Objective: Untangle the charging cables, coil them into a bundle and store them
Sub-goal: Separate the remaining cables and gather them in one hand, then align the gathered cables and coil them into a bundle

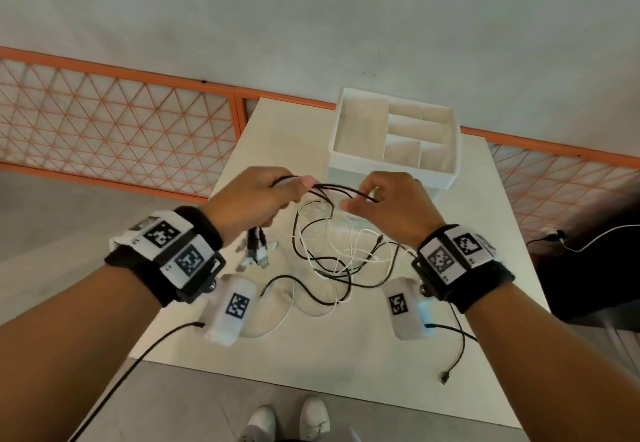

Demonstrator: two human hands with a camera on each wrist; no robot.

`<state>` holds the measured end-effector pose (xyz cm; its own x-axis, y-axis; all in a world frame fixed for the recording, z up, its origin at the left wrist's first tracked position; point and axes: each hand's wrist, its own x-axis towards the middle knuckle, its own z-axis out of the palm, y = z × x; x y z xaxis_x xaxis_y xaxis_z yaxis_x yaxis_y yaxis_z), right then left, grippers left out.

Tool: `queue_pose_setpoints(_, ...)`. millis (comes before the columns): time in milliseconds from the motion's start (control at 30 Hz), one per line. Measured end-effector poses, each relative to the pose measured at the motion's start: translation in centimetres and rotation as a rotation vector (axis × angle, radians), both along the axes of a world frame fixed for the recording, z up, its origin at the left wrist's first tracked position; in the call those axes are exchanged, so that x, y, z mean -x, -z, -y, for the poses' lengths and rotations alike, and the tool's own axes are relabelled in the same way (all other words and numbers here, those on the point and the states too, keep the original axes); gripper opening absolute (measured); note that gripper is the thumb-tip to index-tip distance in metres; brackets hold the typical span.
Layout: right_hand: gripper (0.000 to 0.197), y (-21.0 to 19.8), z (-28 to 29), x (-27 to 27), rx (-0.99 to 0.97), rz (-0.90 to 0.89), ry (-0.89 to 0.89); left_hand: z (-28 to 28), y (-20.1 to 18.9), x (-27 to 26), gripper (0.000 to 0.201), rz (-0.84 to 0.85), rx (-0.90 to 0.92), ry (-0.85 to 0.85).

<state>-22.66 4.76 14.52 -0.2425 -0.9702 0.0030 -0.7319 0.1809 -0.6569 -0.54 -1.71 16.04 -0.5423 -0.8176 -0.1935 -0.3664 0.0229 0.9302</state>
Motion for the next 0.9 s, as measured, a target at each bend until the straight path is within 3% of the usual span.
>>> queue_pose_setpoints(100,0.03,2.9,-0.8,4.1,-0.053,0.055,0.183,0.7,-1.6,-1.3,0.026,-0.041,0.065,-0.033)
queue_pose_setpoints(200,0.028,5.1,-2.3,7.7,-0.142,-0.011,0.327,1.6,-2.2,-2.1,0.023,-0.122,0.129,-0.164)
queue_pose_setpoints(433,0.044,3.3,-3.2,10.3,0.037,-0.089,0.547,2.1,-1.4,-1.9,0.028,-0.159,0.147,-0.254)
queue_pose_setpoints(567,0.032,3.8,-3.7,10.6,-0.102,-0.134,0.594,1.9,-1.3,-1.1,0.027,-0.204,0.151,-0.285)
queue_pose_setpoints(633,0.057,4.0,-4.0,10.4,-0.279,-0.118,0.543,1.9,-1.7,-0.9,0.024,-0.228,0.175,-0.315)
queue_pose_setpoints(700,0.084,3.1,-3.7,9.6,-0.33,-0.13,0.411,1.9,-2.1,-0.9,0.025,-0.235,0.187,-0.287)
queue_pose_setpoints(767,0.094,1.2,-3.2,7.7,-0.209,-0.093,0.263,1.7,-2.7,-0.7,0.025,-0.201,0.18,-0.207)
queue_pose_setpoints(900,0.09,-3.2,-1.9,0.5,0.086,0.068,-0.123,-0.1,-3.9,1.1,0.022,-0.142,0.204,-0.027)
